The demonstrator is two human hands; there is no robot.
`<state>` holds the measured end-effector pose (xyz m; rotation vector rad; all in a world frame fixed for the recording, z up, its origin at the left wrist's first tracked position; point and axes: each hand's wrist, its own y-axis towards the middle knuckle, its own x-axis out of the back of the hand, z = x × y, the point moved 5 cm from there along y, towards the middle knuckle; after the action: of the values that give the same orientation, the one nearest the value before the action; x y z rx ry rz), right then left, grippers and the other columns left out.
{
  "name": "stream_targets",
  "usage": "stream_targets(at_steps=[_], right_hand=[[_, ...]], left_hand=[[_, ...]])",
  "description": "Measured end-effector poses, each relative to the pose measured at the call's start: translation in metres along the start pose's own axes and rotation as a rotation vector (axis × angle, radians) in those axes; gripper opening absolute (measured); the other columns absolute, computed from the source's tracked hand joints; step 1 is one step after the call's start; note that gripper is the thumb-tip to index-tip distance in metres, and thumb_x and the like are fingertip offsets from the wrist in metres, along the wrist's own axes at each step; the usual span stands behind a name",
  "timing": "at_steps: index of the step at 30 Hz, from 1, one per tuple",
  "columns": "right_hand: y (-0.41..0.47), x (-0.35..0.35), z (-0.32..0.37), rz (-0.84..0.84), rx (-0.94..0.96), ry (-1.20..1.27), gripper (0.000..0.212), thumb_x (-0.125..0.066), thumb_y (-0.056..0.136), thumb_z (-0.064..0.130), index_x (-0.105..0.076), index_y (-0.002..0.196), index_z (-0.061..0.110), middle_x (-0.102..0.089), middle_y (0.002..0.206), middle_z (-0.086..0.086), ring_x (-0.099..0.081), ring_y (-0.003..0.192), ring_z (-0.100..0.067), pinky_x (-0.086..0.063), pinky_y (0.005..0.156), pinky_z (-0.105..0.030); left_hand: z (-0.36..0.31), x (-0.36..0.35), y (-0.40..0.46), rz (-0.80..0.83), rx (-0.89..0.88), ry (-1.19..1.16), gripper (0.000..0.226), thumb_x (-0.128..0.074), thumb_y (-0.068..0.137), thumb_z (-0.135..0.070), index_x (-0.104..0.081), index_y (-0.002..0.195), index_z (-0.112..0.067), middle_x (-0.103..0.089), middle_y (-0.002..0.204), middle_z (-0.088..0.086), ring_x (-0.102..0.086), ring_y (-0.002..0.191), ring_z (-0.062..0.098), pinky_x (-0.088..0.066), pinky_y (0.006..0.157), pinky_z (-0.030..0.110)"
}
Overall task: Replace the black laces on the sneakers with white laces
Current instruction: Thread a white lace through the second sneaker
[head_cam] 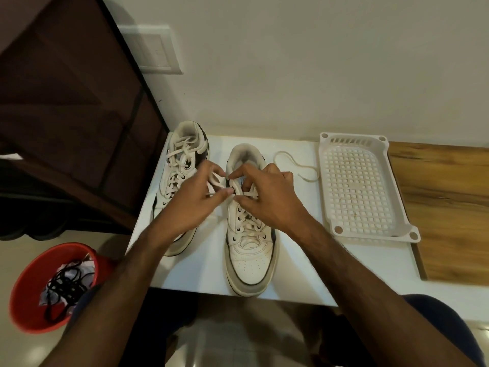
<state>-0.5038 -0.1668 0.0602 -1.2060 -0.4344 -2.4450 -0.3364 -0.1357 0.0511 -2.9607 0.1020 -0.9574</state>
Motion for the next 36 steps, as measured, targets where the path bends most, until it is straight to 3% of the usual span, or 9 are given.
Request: stream_targets(at_steps=[5,7,12,15,17,20,24,31,36], right_hand=[[-0.001,0.0,-0.001,-0.002,0.002,0.015,0.036,-0.07,0.088,0.039,-0.055,0.12,0.044,-0.058,0.087,0.019,-0.04,0.101,-0.004,-0.022,0.09,-0.034],[0.0,0.001,-0.001,0.0,-0.002,0.01,0.037,-0.071,0.088,0.039,-0.055,0.121,0.044,-0.058,0.088,0.019,-0.04,0.101,-0.004,-0.019,0.089,-0.031],[0.0,0.0,-0.004,0.013,-0.015,0.035,0.038,-0.072,0.087,0.035,-0.055,0.119,0.045,-0.058,0.085,0.019,-0.039,0.099,-0.004,-0.018,0.088,-0.031],[0.001,-0.002,-0.004,0.017,-0.021,0.038,0.039,-0.072,0.087,0.033,-0.054,0.119,0.045,-0.06,0.085,0.018,-0.039,0.098,-0.004,-0.018,0.088,-0.03],[0.0,-0.002,-0.005,0.014,-0.021,0.039,0.039,-0.072,0.087,0.033,-0.054,0.118,0.045,-0.06,0.086,0.017,-0.039,0.097,-0.003,-0.017,0.088,-0.029],[-0.001,-0.001,-0.006,0.009,-0.018,0.047,0.038,-0.071,0.087,0.032,-0.055,0.118,0.044,-0.06,0.085,0.017,-0.039,0.097,-0.004,-0.017,0.087,-0.03],[0.0,-0.001,-0.003,0.005,-0.002,0.049,0.036,-0.07,0.087,0.034,-0.057,0.12,0.042,-0.058,0.083,0.019,-0.041,0.099,-0.006,-0.02,0.087,-0.032],[-0.001,-0.001,-0.003,-0.003,0.004,0.065,0.035,-0.07,0.088,0.039,-0.056,0.12,0.042,-0.06,0.084,0.017,-0.041,0.1,-0.005,-0.02,0.09,-0.032],[-0.002,-0.001,0.0,0.021,-0.002,0.063,0.038,-0.073,0.087,0.04,-0.054,0.121,0.044,-0.058,0.083,0.02,-0.041,0.1,-0.005,-0.021,0.09,-0.032]], left_hand=[[-0.013,-0.005,0.008,0.041,-0.145,0.408,0.023,-0.064,0.099,-0.032,-0.053,0.081,-0.024,-0.052,0.074,-0.009,-0.054,0.069,0.006,-0.04,0.064,0.03],[-0.009,-0.004,0.009,0.095,-0.149,0.347,0.033,-0.063,0.099,-0.032,-0.054,0.068,-0.026,-0.051,0.07,-0.009,-0.054,0.066,0.007,-0.041,0.066,0.03],[-0.01,0.052,-0.007,-0.086,-0.161,-0.908,0.037,-0.075,0.076,-0.034,-0.051,0.049,-0.024,-0.023,0.059,0.008,-0.023,0.058,0.016,-0.025,0.052,0.024],[-0.008,0.07,-0.009,-0.126,-0.289,-1.299,0.043,-0.074,0.078,-0.032,-0.043,0.05,-0.021,-0.029,0.055,-0.006,-0.022,0.056,0.01,-0.024,0.046,0.022],[0.0,0.067,-0.008,-0.215,-0.21,-1.197,0.043,-0.075,0.081,-0.039,-0.046,0.054,-0.022,-0.032,0.057,-0.008,-0.026,0.057,0.008,-0.029,0.046,0.02],[0.012,0.053,-0.002,-0.278,-0.017,-0.535,0.036,-0.073,0.085,-0.051,-0.06,0.074,-0.018,-0.048,0.064,-0.011,-0.044,0.059,0.004,-0.041,0.057,0.021],[0.012,0.004,0.0,0.056,-0.024,0.107,0.04,-0.054,0.087,-0.074,-0.056,0.082,-0.034,-0.053,0.079,-0.01,-0.052,0.069,0.009,-0.044,0.067,0.035],[0.0,-0.016,0.007,-0.004,-0.114,0.115,0.034,-0.054,0.096,-0.049,-0.06,0.08,-0.019,-0.054,0.083,-0.005,-0.056,0.077,0.016,-0.047,0.075,0.045],[-0.001,-0.005,0.002,0.034,-0.173,-0.179,0.032,-0.058,0.098,-0.033,-0.06,0.076,-0.01,-0.056,0.08,-0.002,-0.056,0.079,0.011,-0.044,0.079,0.023]])
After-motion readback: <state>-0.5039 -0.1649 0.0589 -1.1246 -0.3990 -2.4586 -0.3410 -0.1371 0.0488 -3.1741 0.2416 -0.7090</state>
